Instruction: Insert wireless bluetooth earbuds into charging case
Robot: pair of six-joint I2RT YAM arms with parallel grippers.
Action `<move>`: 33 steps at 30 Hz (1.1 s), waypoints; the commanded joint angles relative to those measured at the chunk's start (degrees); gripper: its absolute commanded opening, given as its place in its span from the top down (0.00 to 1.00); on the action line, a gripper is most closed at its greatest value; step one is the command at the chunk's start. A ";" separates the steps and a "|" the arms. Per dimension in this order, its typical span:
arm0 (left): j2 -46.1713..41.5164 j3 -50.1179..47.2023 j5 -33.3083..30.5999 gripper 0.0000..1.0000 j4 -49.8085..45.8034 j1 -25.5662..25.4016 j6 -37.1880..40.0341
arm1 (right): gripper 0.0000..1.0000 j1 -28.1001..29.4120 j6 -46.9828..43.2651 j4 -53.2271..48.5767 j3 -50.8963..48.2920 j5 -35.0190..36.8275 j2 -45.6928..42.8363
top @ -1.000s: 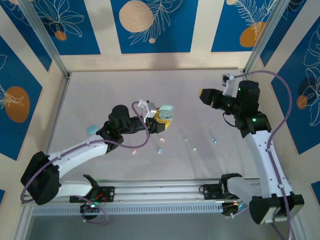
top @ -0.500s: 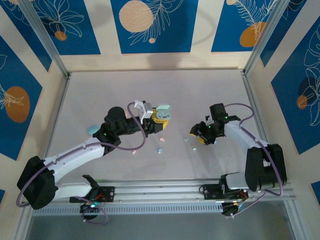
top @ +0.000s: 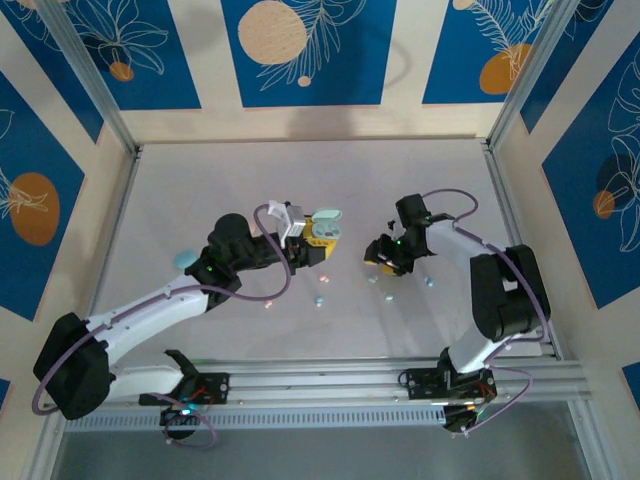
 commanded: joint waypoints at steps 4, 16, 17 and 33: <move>-1.61 -0.72 -0.57 0.75 0.84 -0.29 -0.41 | 0.50 0.37 -4.45 -0.66 4.27 -1.50 5.72; -1.91 -0.55 -0.93 0.74 -0.22 -0.37 0.04 | 0.51 2.48 -2.09 -3.38 2.90 -1.03 6.27; -1.82 -0.51 -0.97 0.74 -0.31 -0.37 0.04 | 0.51 2.61 -1.87 -3.47 2.47 -0.99 6.25; -2.07 -0.44 -0.70 0.74 -0.46 -0.30 -0.82 | 0.52 3.78 -0.32 -6.02 0.31 -0.91 2.09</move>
